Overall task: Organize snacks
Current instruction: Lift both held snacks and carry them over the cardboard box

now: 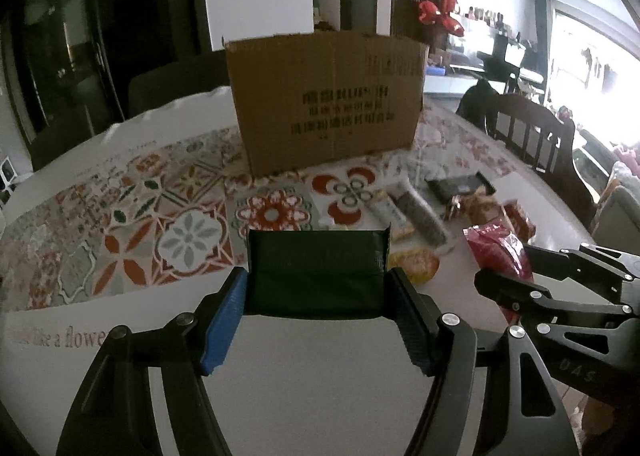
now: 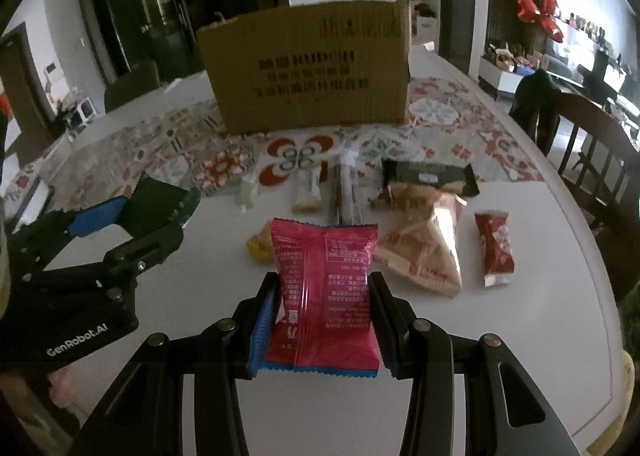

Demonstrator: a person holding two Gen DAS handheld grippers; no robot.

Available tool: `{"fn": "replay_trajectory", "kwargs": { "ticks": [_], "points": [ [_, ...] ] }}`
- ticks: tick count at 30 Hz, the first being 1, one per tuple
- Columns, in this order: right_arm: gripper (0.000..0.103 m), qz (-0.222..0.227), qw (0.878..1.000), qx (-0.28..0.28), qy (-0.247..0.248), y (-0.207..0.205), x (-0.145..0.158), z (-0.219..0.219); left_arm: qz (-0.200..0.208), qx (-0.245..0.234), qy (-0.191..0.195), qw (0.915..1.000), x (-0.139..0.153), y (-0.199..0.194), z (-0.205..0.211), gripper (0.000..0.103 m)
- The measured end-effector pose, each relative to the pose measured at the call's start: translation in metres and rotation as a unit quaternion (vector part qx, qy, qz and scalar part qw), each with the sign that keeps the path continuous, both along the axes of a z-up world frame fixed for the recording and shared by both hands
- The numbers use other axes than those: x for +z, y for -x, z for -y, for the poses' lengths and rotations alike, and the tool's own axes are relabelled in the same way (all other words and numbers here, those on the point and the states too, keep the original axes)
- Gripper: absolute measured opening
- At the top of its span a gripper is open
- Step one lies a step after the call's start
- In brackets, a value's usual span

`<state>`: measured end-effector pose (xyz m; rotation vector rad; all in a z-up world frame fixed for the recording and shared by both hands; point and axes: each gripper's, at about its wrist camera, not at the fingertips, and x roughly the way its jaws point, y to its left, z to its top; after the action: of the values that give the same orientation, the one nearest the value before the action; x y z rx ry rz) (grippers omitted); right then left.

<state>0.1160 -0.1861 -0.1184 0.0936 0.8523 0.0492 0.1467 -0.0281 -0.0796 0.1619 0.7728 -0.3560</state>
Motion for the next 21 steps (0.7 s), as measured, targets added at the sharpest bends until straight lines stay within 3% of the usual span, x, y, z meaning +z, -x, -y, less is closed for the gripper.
{"fn": "replay_trajectory", "kwargs": {
  "ticks": [21],
  "points": [
    [0.045,0.123,0.992,-0.003,-0.021,-0.044,0.076,0.028,0.113,0.035,0.022,0.9928,0.082,-0.035,0.012,0.069]
  ]
}}
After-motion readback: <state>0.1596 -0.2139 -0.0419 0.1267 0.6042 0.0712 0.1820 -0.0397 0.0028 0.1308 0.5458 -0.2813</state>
